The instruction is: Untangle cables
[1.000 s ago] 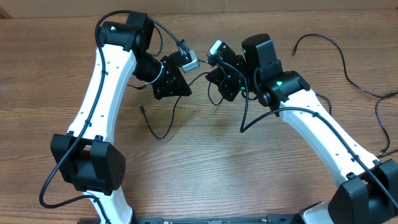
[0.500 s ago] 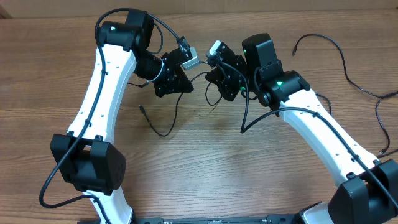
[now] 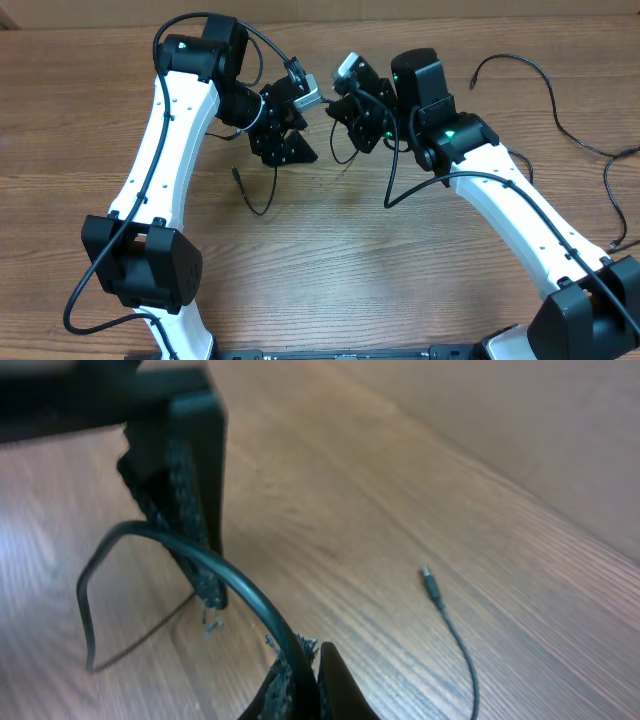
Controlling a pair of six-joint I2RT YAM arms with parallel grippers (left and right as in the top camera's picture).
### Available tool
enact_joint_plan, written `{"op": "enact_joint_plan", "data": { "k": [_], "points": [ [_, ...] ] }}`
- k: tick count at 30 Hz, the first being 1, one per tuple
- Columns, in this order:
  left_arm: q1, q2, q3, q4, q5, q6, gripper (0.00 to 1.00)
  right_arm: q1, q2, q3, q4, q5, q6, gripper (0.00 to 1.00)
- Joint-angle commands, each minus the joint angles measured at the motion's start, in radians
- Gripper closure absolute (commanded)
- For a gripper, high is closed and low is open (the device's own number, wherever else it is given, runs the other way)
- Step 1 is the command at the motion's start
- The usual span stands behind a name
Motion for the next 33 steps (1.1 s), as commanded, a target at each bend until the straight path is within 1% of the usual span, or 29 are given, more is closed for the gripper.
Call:
{"op": "enact_joint_plan", "data": {
  "k": [1,3,6,10,13,14,18,20,24,28,33],
  "points": [
    [0.000,-0.027,0.017,0.015,-0.061,-0.062,0.00,-0.041,-0.032,0.018,0.039,0.040,0.145,0.96],
    [0.002,-0.027,0.017,0.042,-0.090,-0.120,0.01,-0.066,-0.032,0.018,0.071,0.094,0.221,0.96],
    [0.009,-0.027,0.017,0.117,-0.144,-0.259,0.00,-0.113,-0.032,0.018,0.130,0.121,0.319,0.96],
    [0.014,-0.027,0.016,0.242,-0.265,-0.472,0.00,-0.181,-0.032,0.018,0.242,0.121,0.468,0.96],
    [0.015,-0.026,0.016,0.315,-0.362,-0.585,0.00,-0.228,-0.032,0.018,0.351,0.121,0.580,0.96],
    [0.015,-0.026,0.016,0.336,-0.383,-0.602,0.00,-0.241,-0.031,0.018,0.385,0.121,0.603,0.96],
    [0.015,-0.026,0.016,0.367,-0.413,-0.602,0.00,-0.298,-0.023,0.018,0.517,0.121,0.646,0.96],
    [0.015,-0.026,0.016,0.369,-0.414,-0.602,0.00,-0.326,-0.015,0.018,0.553,0.121,0.646,0.96],
    [0.015,-0.026,0.016,0.369,-0.413,-0.602,0.01,-0.415,0.017,0.018,0.587,0.109,0.703,0.96],
    [0.015,-0.026,0.016,0.369,-0.413,-0.602,0.00,-0.525,0.098,0.018,0.671,0.064,0.754,0.96],
    [0.015,-0.026,0.016,0.369,-0.414,-0.602,0.00,-0.585,0.179,0.018,0.763,0.038,0.830,0.96]
  ]
}}
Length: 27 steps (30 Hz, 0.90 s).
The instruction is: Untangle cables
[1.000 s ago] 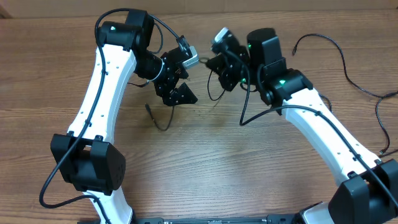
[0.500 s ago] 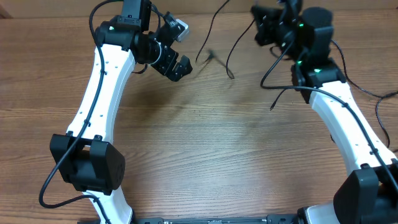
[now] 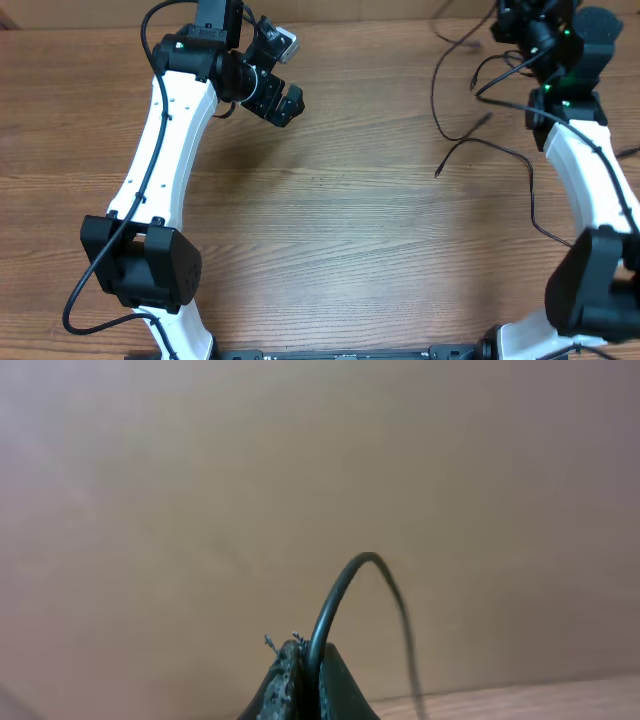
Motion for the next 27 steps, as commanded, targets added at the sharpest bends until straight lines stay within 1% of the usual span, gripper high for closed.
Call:
{"op": "enact_joint_plan", "data": {
  "k": [1,5,9,12,16,18,21,24,27],
  "points": [
    [0.006,-0.026,0.016,0.001,-0.006,-0.010,0.00,-0.034,0.065,0.017,0.057,-0.049,0.092,0.96],
    [0.006,-0.026,0.016,0.001,-0.006,-0.010,0.01,-0.017,0.074,0.018,0.112,-0.129,0.107,0.96],
    [0.006,-0.026,0.016,0.001,-0.006,-0.010,0.01,0.042,0.074,0.018,0.161,-0.191,0.118,0.96],
    [0.006,-0.026,0.016,0.001,-0.006,-0.010,0.00,0.101,0.074,0.018,0.213,-0.199,0.128,0.96],
    [0.006,-0.026,0.016,0.001,-0.006,-0.010,0.01,0.158,0.074,0.018,0.342,-0.184,0.124,0.96],
    [0.005,-0.026,0.016,0.000,-0.006,-0.010,0.00,0.166,0.074,0.018,0.388,-0.100,0.121,0.96],
    [0.005,-0.026,0.016,0.001,-0.006,-0.010,0.00,0.157,0.074,0.018,0.399,0.033,0.048,0.96],
    [0.005,-0.026,0.016,0.001,-0.006,-0.010,0.00,0.113,0.080,0.018,0.372,0.141,-0.043,0.96],
    [0.005,-0.026,0.016,0.001,-0.006,-0.010,0.00,0.050,0.096,0.018,0.306,0.225,-0.114,0.96]
  ]
}}
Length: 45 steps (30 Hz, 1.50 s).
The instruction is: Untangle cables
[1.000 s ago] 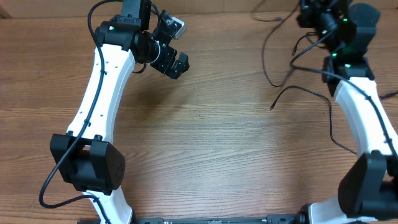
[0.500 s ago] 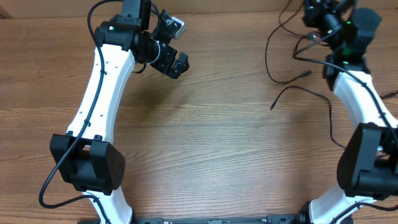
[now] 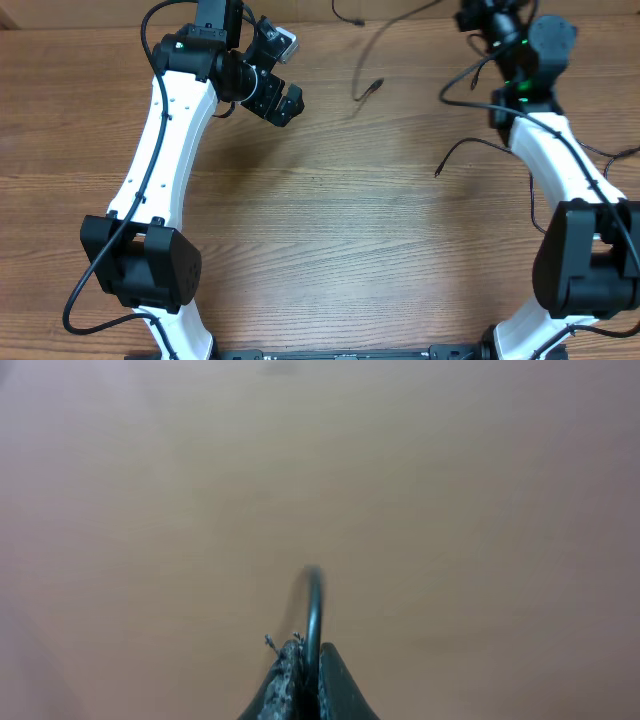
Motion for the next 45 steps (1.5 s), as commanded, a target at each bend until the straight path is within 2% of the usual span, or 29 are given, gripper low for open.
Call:
{"op": "enact_joint_plan", "data": {
  "k": [1,4,14,26,27,28,29,30,40,45],
  "points": [
    [0.005,-0.026,0.016,0.000,-0.003,-0.010,0.00,-0.088,0.024,0.017,-0.043,0.192,-0.122,0.96],
    [0.005,-0.026,0.016,0.000,-0.003,-0.010,0.00,-0.160,0.083,0.018,-0.062,0.266,-0.129,0.96],
    [0.005,-0.026,0.016,0.000,-0.002,-0.010,0.01,-0.413,0.367,0.019,-0.045,0.267,-0.117,0.96],
    [0.004,-0.026,0.016,0.000,-0.003,-0.010,0.00,-0.661,0.438,0.020,-0.105,0.266,-0.015,0.96],
    [0.004,-0.026,0.016,0.000,-0.003,-0.010,0.00,-0.674,0.438,0.020,-0.105,0.266,-0.016,0.93],
    [0.004,-0.026,0.016,0.000,-0.003,-0.010,0.00,-0.685,0.438,0.020,-0.108,0.266,-0.016,0.85],
    [0.004,-0.026,0.016,0.000,-0.003,-0.010,0.00,-0.691,0.438,0.020,-0.109,0.266,-0.016,0.59],
    [0.004,-0.026,0.016,0.000,-0.003,-0.009,0.00,-0.698,0.438,0.020,-0.108,0.269,-0.016,0.00],
    [0.004,-0.026,0.016,0.000,-0.003,-0.010,0.00,-0.705,0.434,0.020,-0.136,0.245,-0.016,0.00],
    [0.004,-0.026,0.016,0.000,-0.003,-0.010,0.00,-0.705,0.383,0.023,-0.212,0.192,-0.048,0.00]
  ]
}}
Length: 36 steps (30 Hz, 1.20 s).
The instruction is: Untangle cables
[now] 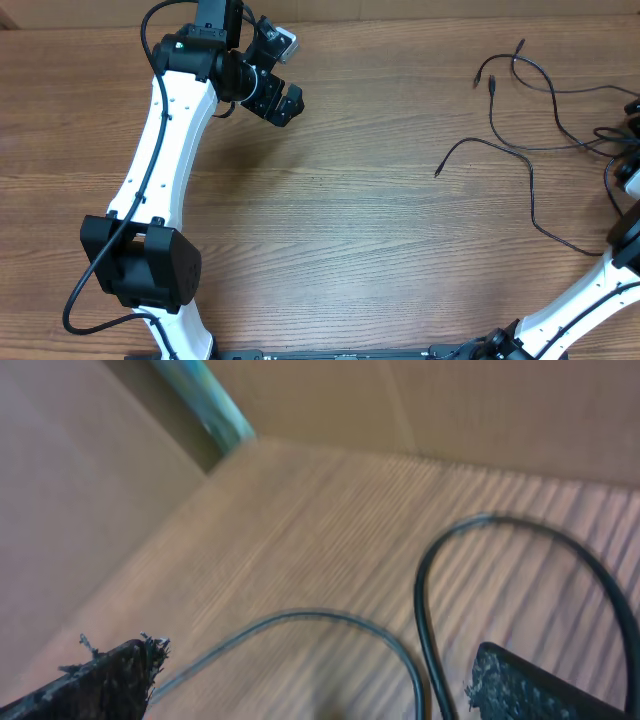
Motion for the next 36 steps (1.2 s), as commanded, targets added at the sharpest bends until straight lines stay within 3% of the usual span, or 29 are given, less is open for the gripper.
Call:
{"op": "enact_joint_plan", "data": {
  "k": [1,12,20,28,36],
  "points": [
    [0.004,-0.026,0.016,0.000,-0.002,-0.010,0.00,0.002,-0.058,0.021,-0.045,-0.063,-0.042,0.00],
    [0.004,-0.026,0.016,0.000,-0.003,-0.010,0.01,0.040,-0.404,0.021,-0.308,-0.198,-0.134,0.00],
    [0.004,-0.026,0.016,0.000,-0.003,-0.010,0.00,0.122,-0.700,0.021,-0.672,-0.201,-0.209,0.00],
    [0.004,-0.026,0.016,0.000,-0.006,-0.010,0.00,0.356,-0.956,0.021,-1.130,-0.200,-0.349,0.00],
    [0.004,-0.026,0.016,0.000,-0.006,-0.010,0.00,0.589,-0.999,0.019,-1.419,-0.200,-0.348,0.00]
  ]
}}
